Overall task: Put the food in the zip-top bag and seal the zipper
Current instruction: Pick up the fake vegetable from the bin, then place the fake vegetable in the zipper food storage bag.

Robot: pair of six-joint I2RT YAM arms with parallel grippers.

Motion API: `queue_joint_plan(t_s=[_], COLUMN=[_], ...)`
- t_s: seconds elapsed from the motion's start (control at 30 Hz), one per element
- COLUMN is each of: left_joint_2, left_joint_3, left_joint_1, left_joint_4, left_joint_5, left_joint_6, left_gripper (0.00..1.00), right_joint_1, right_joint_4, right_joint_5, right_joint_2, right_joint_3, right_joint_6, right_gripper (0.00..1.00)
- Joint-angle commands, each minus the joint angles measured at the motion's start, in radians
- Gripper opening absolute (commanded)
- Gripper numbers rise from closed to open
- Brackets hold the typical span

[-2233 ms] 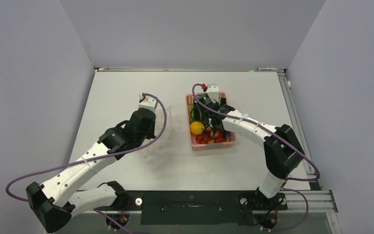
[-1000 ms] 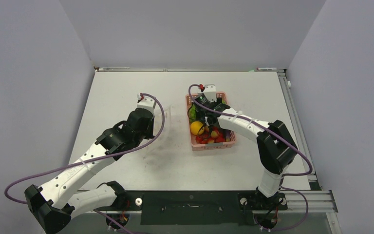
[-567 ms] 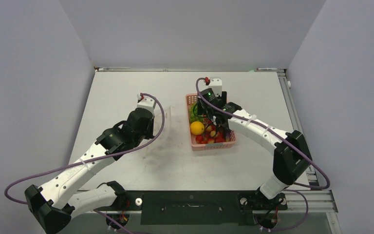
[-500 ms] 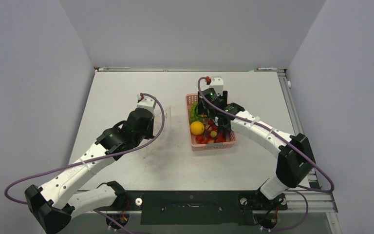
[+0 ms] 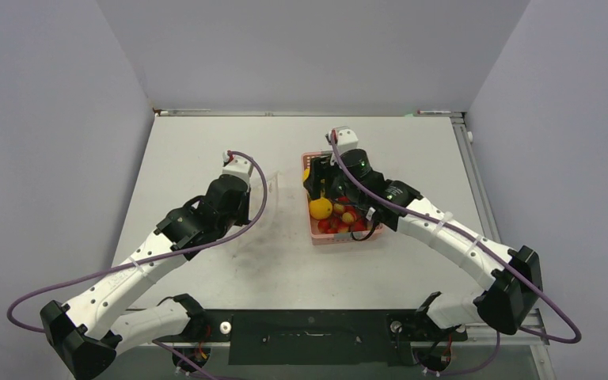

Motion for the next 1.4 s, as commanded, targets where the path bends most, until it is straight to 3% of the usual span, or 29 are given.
queue_joint_plan(t_s=[0.0, 0.6, 1.0, 1.37], left_joint_2=[-0.001, -0.007, -0.018, -0.065], left_joint_3=[0.003, 0.003, 0.000, -0.012], left_joint_1=[0.008, 0.010, 0.014, 0.017], left_joint_4=[0.051, 0.052, 0.065, 0.085], left_joint_5=[0.014, 0.036, 0.055, 0.062], left_joint_6=[0.014, 0.013, 0.016, 0.016], left_gripper=[0.00, 0.00, 0.00, 0.00], right_joint_1=[0.054, 0.159, 0.187, 0.220], right_joint_4=[0.087, 0.239, 0.255, 0.190], right_joint_5=[-0.166, -0.342, -0.337, -0.211], right_joint_2=[-0.071, -0.020, 0.085, 0.175], right_joint_3=[-0.007, 0.001, -0.002, 0.004], right_joint_6=[-0.042, -0.008, 0.000, -0.018], right_gripper=[0.32, 0.34, 0.35, 0.33])
